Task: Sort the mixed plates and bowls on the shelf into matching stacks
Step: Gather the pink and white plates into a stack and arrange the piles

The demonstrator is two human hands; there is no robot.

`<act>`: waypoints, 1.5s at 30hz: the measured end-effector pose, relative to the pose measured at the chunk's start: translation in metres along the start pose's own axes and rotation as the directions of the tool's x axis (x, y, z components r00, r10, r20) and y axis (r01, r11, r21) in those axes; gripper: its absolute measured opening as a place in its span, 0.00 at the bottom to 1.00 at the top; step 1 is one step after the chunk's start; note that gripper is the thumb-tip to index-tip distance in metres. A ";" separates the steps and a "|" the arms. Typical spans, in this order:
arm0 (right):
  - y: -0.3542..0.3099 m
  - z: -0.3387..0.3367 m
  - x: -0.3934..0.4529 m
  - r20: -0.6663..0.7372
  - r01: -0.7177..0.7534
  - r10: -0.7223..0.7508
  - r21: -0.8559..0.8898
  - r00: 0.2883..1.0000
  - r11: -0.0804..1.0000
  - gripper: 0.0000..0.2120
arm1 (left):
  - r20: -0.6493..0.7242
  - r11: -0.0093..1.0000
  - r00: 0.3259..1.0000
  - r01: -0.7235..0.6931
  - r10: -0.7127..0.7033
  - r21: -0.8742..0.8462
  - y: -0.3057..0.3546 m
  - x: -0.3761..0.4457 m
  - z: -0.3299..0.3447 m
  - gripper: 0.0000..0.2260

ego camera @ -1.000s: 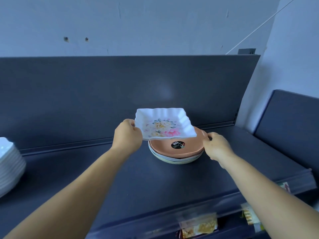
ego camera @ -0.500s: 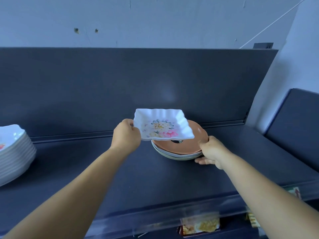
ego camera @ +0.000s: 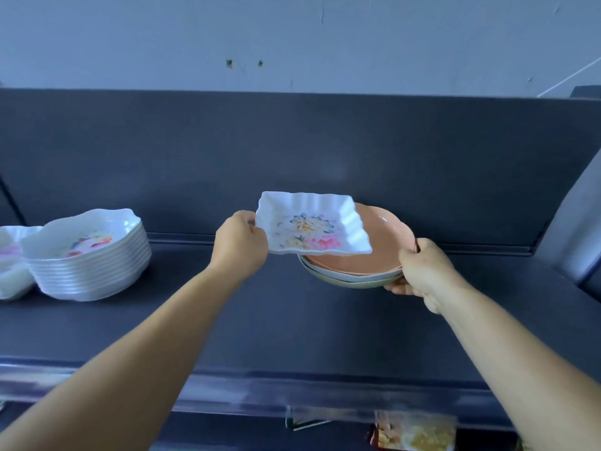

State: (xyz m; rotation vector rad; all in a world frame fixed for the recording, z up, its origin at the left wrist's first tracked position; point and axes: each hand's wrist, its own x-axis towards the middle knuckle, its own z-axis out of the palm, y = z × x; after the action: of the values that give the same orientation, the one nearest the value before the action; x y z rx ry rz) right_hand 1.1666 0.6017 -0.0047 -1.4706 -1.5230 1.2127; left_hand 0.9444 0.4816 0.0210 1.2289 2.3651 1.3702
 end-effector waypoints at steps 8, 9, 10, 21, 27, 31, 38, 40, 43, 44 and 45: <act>-0.035 0.046 -0.051 0.028 0.088 -0.089 0.030 0.996 0.996 0.12 | -0.113 0.999 0.994 0.009 -0.014 -0.038 -0.039 -0.002 -0.078 0.08; -0.039 0.054 -0.059 0.028 0.096 -0.097 0.033 0.995 0.995 0.12 | -0.121 0.999 0.992 0.011 -0.015 -0.036 -0.044 -0.004 -0.090 0.08; -0.044 0.061 -0.068 0.029 0.103 -0.104 0.036 0.994 0.994 0.12 | -0.126 0.999 0.992 0.011 -0.016 -0.036 -0.049 -0.005 -0.102 0.08; -0.081 0.146 -0.160 0.046 0.137 -0.141 0.078 0.989 0.987 0.12 | -0.172 0.993 0.984 0.027 -0.046 -0.112 -0.111 -0.021 -0.226 0.13; -0.099 0.189 -0.191 0.054 0.169 -0.174 0.085 0.983 0.982 0.12 | -0.221 0.995 0.974 0.028 -0.048 -0.094 -0.145 -0.027 -0.280 0.09; -0.112 0.217 -0.194 0.065 0.179 -0.186 0.097 0.980 0.979 0.13 | -0.264 0.993 0.962 0.047 -0.073 -0.104 -0.168 -0.020 -0.308 0.09; -0.141 0.269 -0.179 0.110 0.214 -0.224 0.094 0.968 0.972 0.14 | -0.346 0.991 0.929 0.112 -0.130 -0.074 -0.208 0.000 -0.345 0.10; -0.150 0.284 -0.175 0.121 0.223 -0.232 0.085 0.965 0.971 0.14 | -0.366 0.990 0.920 0.136 -0.143 -0.043 -0.222 0.010 -0.354 0.09; -0.161 0.303 -0.168 0.132 0.243 -0.251 0.070 0.959 0.967 0.14 | -0.377 0.989 0.915 0.130 -0.147 -0.072 -0.242 0.023 -0.365 0.14; -0.164 0.309 -0.166 0.135 0.248 -0.254 0.065 0.958 0.967 0.14 | -0.381 0.988 0.912 0.134 -0.154 -0.079 -0.248 0.025 -0.368 0.15; -0.167 0.314 -0.164 0.137 0.248 -0.254 0.059 0.957 0.967 0.14 | -0.389 0.986 0.906 0.150 -0.169 -0.079 -0.254 0.027 -0.371 0.16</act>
State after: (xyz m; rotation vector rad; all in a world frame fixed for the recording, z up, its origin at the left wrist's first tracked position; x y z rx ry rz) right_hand 0.8374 0.4030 0.0692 -1.1417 -1.7112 1.2084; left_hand 0.5993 0.1930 0.0439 0.7795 2.5980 1.7417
